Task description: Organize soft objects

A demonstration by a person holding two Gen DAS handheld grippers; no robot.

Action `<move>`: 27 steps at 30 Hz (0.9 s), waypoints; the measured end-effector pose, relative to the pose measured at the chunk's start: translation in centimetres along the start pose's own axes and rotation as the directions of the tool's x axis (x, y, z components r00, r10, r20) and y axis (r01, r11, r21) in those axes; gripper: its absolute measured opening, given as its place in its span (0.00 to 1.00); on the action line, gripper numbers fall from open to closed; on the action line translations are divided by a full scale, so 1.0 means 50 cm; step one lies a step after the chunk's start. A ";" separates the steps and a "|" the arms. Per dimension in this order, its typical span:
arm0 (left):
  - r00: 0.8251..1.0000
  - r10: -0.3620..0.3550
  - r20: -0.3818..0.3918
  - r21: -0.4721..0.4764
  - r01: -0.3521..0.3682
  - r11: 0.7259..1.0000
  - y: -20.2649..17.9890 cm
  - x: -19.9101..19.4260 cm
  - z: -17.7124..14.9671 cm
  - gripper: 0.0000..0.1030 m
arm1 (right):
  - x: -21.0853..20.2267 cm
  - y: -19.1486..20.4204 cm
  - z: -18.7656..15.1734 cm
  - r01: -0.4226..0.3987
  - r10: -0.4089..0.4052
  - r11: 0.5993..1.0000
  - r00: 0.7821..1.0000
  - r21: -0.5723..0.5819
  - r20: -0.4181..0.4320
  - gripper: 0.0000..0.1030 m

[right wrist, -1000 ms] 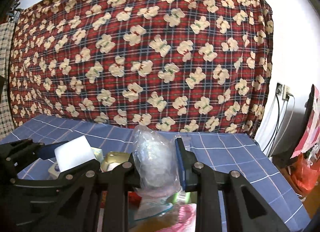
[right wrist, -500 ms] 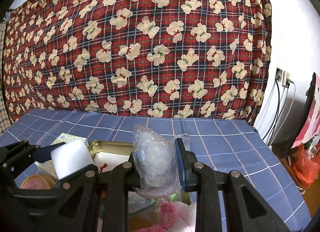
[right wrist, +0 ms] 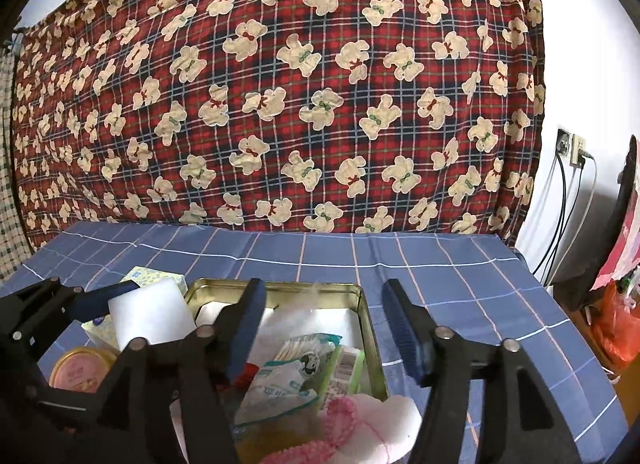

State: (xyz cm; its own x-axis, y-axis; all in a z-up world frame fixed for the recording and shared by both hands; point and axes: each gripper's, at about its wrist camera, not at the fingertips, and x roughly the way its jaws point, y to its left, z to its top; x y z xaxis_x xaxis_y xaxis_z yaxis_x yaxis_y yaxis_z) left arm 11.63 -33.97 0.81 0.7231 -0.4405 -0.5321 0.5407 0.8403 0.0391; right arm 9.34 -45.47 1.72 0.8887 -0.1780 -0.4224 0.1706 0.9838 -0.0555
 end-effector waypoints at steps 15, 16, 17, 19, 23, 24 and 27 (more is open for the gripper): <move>0.998 0.020 0.063 -0.057 -0.017 0.998 0.028 -0.084 -0.029 0.91 | -0.101 0.007 -0.015 -0.028 0.026 0.999 0.997 0.025 0.079 0.77; 0.997 0.023 0.069 -0.065 -0.018 0.998 0.032 -0.093 -0.035 0.93 | -0.113 0.006 -0.021 -0.026 0.023 0.999 0.996 0.026 0.087 0.77; 0.997 0.028 0.076 -0.073 -0.023 0.997 0.036 -0.100 -0.040 0.94 | -0.119 0.005 -0.023 -0.023 0.020 0.999 0.996 0.029 0.093 0.78; 0.995 0.040 0.095 -0.084 -0.032 0.996 0.042 -0.117 -0.054 0.96 | -0.142 0.000 -0.033 -0.028 0.023 0.999 0.994 0.046 0.111 0.79; 0.994 0.043 0.101 -0.116 -0.032 0.993 0.058 -0.135 -0.074 0.96 | -0.175 -0.001 -0.049 -0.027 0.019 0.998 0.990 0.058 0.137 0.80; 0.994 0.043 0.104 -0.124 -0.030 0.992 0.062 -0.139 -0.078 0.96 | -0.178 0.000 -0.050 -0.028 0.019 0.998 0.990 0.058 0.139 0.80; 0.993 0.047 0.109 -0.148 -0.031 0.989 0.073 -0.149 -0.089 0.96 | -0.190 0.010 -0.061 -0.017 0.010 0.999 0.989 0.047 0.147 0.81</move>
State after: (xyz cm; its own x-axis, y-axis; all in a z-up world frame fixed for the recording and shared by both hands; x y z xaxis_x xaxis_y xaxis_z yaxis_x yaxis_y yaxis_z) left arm 6.30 -26.20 1.13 0.7902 -0.4320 -0.4346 0.4487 0.8909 -0.0697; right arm -0.31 -43.23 2.94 0.9432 -0.1695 -0.2858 0.1753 0.9845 -0.0055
